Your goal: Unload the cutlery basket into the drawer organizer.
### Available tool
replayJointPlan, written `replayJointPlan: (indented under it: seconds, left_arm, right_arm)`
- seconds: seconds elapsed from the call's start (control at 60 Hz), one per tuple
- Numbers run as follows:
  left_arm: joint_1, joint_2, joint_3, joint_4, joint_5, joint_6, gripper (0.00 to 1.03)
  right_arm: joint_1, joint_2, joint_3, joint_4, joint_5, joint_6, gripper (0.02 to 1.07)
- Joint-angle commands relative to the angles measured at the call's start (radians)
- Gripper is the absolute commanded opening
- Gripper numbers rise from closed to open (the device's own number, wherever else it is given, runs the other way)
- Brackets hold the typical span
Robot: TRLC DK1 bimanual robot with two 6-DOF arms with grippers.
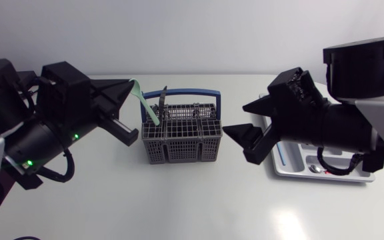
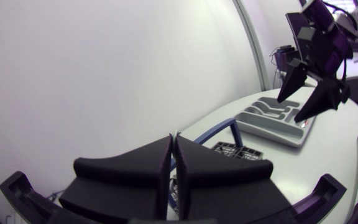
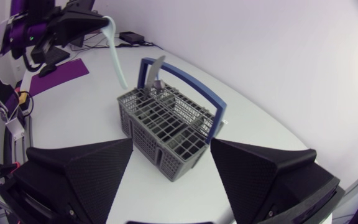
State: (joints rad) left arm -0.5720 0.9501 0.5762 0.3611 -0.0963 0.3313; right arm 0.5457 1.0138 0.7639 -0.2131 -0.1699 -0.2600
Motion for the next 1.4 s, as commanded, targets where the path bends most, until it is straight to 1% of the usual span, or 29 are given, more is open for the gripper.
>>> replayJointPlan:
  seconds: [0.0, 0.083, 0.183, 0.25, 0.333, 0.35, 0.417, 0.433, 0.483, 0.55, 0.7, 0.917, 0.983, 1.1, 1.383]
  left_arm:
    - [0.021, -0.007, 0.088, -0.067, 0.044, -0.141, 0.03]
    - [0.021, 0.007, 0.132, -0.129, 0.086, -0.216, 0.03]
    - [0.021, 0.038, 0.177, -0.186, 0.132, -0.275, 0.03]
    - [0.020, 0.065, 0.206, -0.221, 0.155, -0.301, 0.03]
    - [0.018, 0.098, 0.231, -0.240, 0.170, -0.321, 0.03]
    - [0.018, 0.102, 0.234, -0.243, 0.175, -0.324, 0.03]
    - [0.021, 0.119, 0.248, -0.252, 0.188, -0.334, 0.03]
    - [0.021, 0.124, 0.254, -0.260, 0.190, -0.339, 0.03]
    - [0.020, 0.138, 0.264, -0.269, 0.194, -0.345, 0.03]
    - [0.017, 0.154, 0.277, -0.281, 0.198, -0.350, 0.03]
    - [0.009, 0.196, 0.313, -0.309, 0.198, -0.360, 0.03]
    - [0.004, 0.228, 0.350, -0.352, 0.198, -0.373, 0.03]
    - [0.006, 0.228, 0.355, -0.356, 0.198, -0.373, 0.03]
    - [0.008, 0.231, 0.364, -0.366, 0.198, -0.376, 0.03]
    - [0.009, 0.237, 0.367, -0.370, 0.199, -0.394, 0.03]
  right_arm:
    - [0.074, -0.004, 0.026, -0.012, 0.026, -0.010, 0.92]
    - [0.129, 0.017, 0.055, -0.012, 0.026, 0.002, 0.92]
    - [0.171, 0.057, 0.084, -0.012, 0.023, 0.010, 0.92]
    - [0.198, 0.091, 0.110, -0.011, 0.021, 0.011, 0.91]
    - [0.203, 0.129, 0.144, -0.012, 0.020, 0.015, 0.91]
    - [0.203, 0.134, 0.150, -0.012, 0.020, 0.015, 0.91]
    - [0.203, 0.167, 0.183, -0.017, 0.018, 0.018, 0.80]
    - [0.203, 0.180, 0.196, -0.023, 0.017, 0.021, 0.76]
    - [0.203, 0.201, 0.222, -0.025, 0.012, 0.027, 0.70]
    - [0.195, 0.233, 0.258, -0.037, 0.009, 0.041, 0.64]
    - [0.163, 0.298, 0.336, -0.075, -0.056, 0.070, 0.64]
    - [0.146, 0.359, 0.396, -0.109, -0.098, 0.093, 0.64]
    - [0.146, 0.374, 0.411, -0.120, -0.100, 0.094, 0.64]
    - [0.149, 0.396, 0.430, -0.121, -0.100, 0.099, 0.52]
    - [0.161, 0.445, 0.460, -0.118, -0.085, 0.110, 0.52]
